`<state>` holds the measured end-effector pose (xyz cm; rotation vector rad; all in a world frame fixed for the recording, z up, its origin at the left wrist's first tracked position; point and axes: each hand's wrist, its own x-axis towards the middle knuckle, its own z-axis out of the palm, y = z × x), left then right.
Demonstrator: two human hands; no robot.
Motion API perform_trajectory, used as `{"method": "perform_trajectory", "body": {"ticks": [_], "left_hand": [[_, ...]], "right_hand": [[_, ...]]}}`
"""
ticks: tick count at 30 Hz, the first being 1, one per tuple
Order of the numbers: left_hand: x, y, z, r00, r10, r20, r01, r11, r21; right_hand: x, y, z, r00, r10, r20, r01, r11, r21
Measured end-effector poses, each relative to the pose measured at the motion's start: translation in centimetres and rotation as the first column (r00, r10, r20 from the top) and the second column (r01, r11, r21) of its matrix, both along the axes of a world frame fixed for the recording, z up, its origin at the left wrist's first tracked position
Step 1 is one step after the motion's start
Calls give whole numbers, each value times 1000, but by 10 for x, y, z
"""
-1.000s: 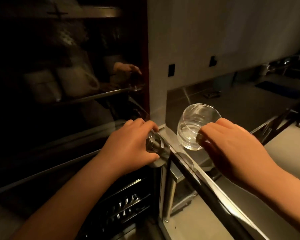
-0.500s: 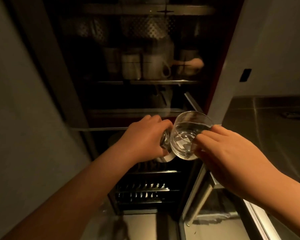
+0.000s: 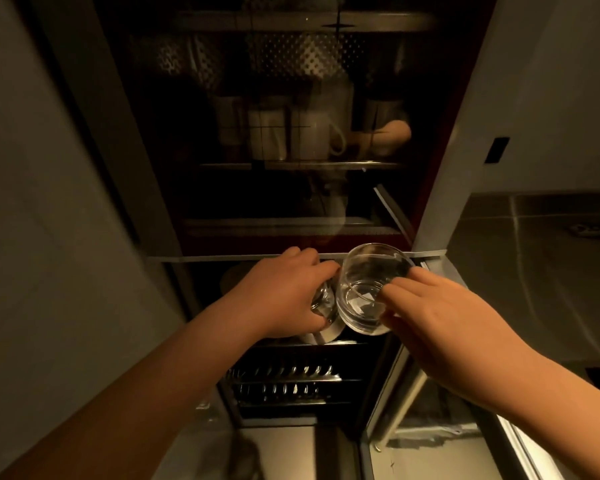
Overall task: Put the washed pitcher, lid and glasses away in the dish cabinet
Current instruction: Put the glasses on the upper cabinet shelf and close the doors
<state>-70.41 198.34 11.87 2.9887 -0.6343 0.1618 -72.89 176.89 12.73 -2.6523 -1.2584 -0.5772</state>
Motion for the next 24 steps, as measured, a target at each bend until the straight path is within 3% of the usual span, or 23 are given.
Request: {"method": "perform_trajectory", "body": {"ticks": [14,24], "left_hand": [[23,-40,2,981,-193,-11,193,981,30],[27,-27,-4,986,-169,-16,169,984,57]], "right_hand": [[-13,-37,0,979,-205,-19,204,979,-17],[-11,-23,1,990,-135,-28,134,990,-45]]}}
